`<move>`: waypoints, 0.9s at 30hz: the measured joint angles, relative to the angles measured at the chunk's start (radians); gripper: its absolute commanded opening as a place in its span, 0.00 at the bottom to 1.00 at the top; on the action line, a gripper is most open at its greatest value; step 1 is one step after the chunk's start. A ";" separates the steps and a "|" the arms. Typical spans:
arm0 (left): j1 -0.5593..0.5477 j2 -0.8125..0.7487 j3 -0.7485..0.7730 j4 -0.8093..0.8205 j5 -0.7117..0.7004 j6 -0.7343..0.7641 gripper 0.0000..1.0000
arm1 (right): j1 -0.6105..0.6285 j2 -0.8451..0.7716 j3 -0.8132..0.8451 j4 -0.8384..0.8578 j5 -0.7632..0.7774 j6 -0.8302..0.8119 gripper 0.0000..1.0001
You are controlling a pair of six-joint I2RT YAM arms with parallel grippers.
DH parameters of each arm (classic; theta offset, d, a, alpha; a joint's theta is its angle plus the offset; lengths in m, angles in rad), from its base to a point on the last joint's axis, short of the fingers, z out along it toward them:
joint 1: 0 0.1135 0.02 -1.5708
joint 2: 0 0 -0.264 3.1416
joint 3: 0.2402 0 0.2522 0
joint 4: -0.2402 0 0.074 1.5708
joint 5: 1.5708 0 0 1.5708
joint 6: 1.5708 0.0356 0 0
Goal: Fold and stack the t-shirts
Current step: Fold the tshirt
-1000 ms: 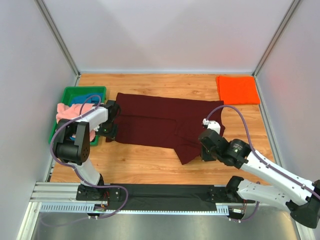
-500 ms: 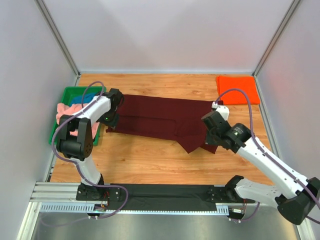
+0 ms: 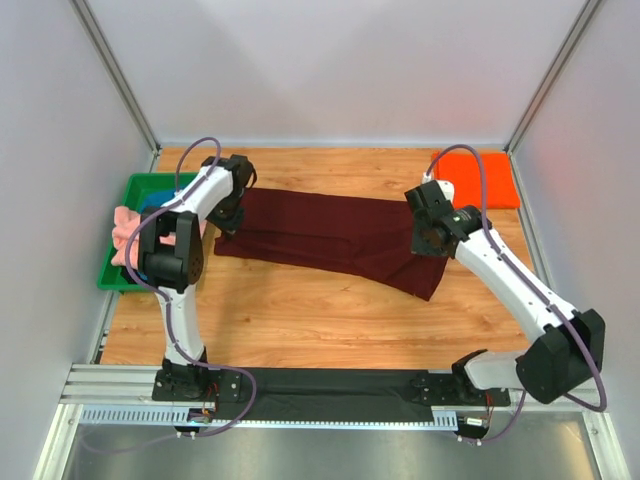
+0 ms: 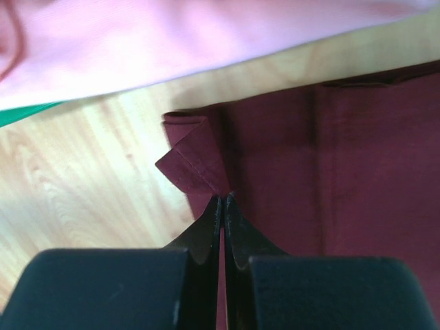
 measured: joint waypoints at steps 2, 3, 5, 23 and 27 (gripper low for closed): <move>0.000 0.040 0.060 -0.018 -0.010 0.007 0.00 | -0.013 0.037 0.011 0.012 -0.018 -0.018 0.00; 0.001 0.054 0.077 -0.023 -0.011 0.010 0.00 | -0.017 0.050 0.016 0.017 -0.024 -0.025 0.00; 0.001 0.081 0.104 -0.033 -0.012 0.015 0.00 | -0.029 0.078 0.029 0.031 -0.038 -0.041 0.00; 0.002 0.162 0.229 -0.103 -0.029 0.038 0.23 | -0.113 0.155 0.079 0.073 -0.124 -0.098 0.00; 0.002 0.175 0.258 -0.109 -0.037 0.061 0.39 | -0.114 0.158 0.089 0.089 -0.142 -0.110 0.00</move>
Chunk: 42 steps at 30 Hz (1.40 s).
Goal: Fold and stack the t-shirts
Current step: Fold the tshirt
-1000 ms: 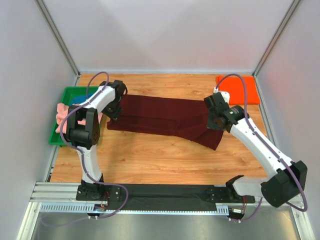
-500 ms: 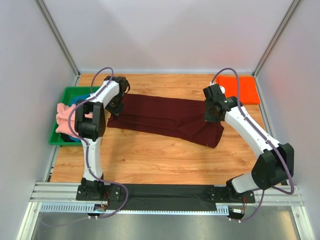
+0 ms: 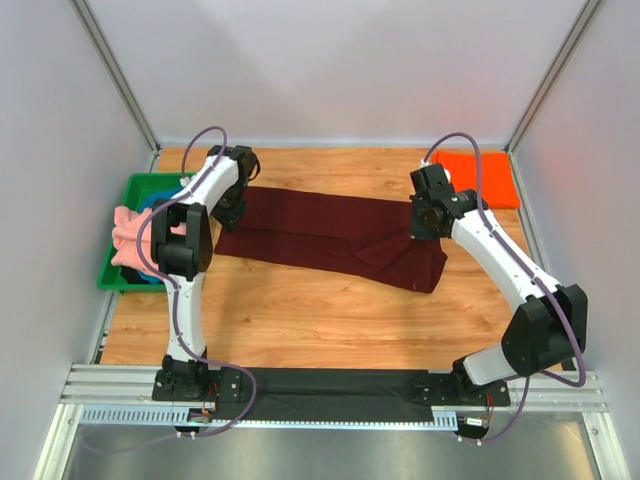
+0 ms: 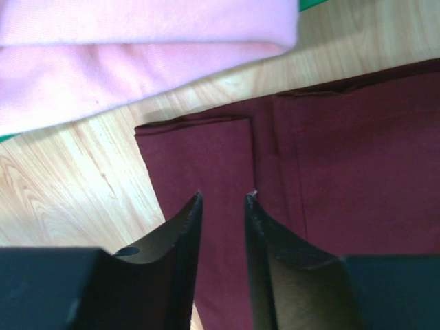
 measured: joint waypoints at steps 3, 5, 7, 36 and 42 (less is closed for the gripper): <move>0.000 0.005 0.015 -0.003 -0.010 0.018 0.41 | 0.000 0.014 0.001 0.018 -0.020 -0.011 0.00; 0.000 0.004 0.017 -0.008 -0.025 0.026 0.42 | -0.001 0.030 0.002 0.030 -0.034 -0.017 0.00; -0.002 0.002 0.011 -0.006 -0.043 0.045 0.42 | -0.002 0.050 0.003 0.042 -0.049 -0.022 0.00; -0.003 0.063 0.002 0.055 0.009 0.148 0.37 | -0.002 0.045 0.003 0.050 -0.066 -0.034 0.00; -0.003 0.064 -0.025 0.072 0.032 0.130 0.37 | -0.002 0.019 0.003 0.050 -0.072 -0.034 0.00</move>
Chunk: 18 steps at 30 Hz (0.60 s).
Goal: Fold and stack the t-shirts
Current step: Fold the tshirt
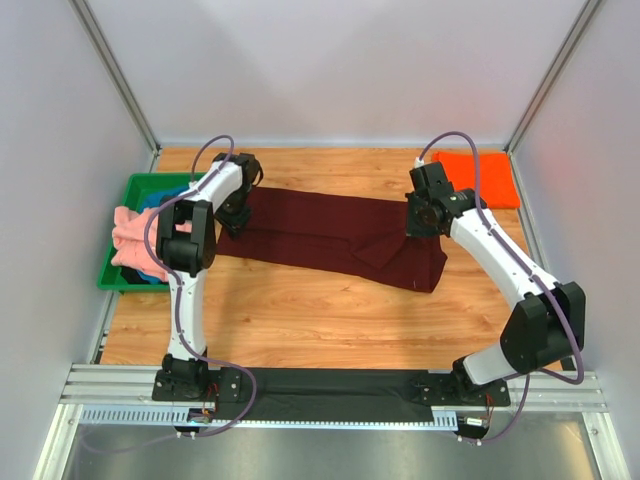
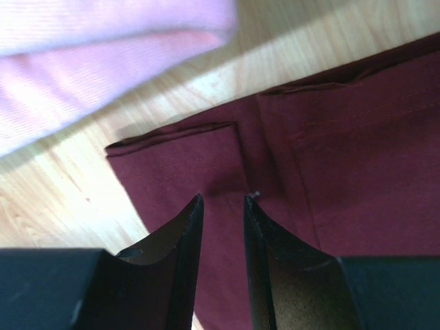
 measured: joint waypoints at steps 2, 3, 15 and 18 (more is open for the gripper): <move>0.000 0.002 0.000 0.014 0.003 0.004 0.38 | 0.000 -0.004 0.000 0.000 -0.003 0.000 0.00; 0.000 0.003 0.000 0.018 0.004 0.005 0.38 | 0.000 -0.005 0.000 0.000 -0.004 0.000 0.00; 0.000 -0.039 -0.091 0.103 0.000 0.004 0.35 | 0.000 -0.006 -0.006 0.000 -0.017 0.002 0.00; 0.000 -0.039 -0.092 0.109 0.006 0.005 0.31 | 0.000 -0.007 -0.006 0.000 -0.021 0.002 0.00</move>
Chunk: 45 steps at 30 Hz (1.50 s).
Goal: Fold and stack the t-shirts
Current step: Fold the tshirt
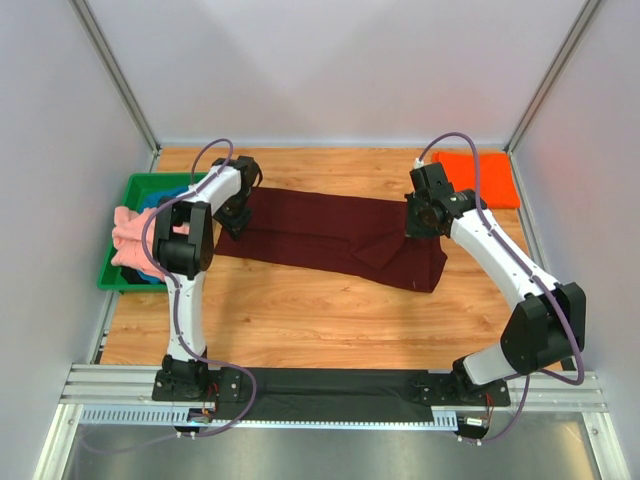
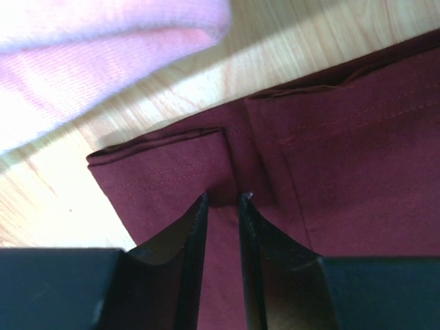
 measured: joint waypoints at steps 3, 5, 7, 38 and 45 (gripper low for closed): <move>0.000 0.000 0.000 0.006 0.004 -0.001 0.24 | 0.000 -0.003 -0.001 0.000 0.000 0.003 0.00; 0.000 0.000 0.000 0.010 0.008 -0.001 0.14 | 0.000 -0.005 -0.002 0.000 0.000 0.003 0.00; 0.000 0.000 0.000 0.011 0.011 -0.001 0.04 | 0.000 -0.005 -0.002 0.000 0.000 0.003 0.00; -0.005 -0.016 0.002 -0.031 -0.008 -0.031 0.00 | 0.000 0.004 0.039 -0.006 0.090 -0.024 0.00; -0.005 -0.021 0.002 -0.042 -0.013 -0.054 0.00 | 0.000 0.018 0.040 -0.006 0.096 -0.024 0.00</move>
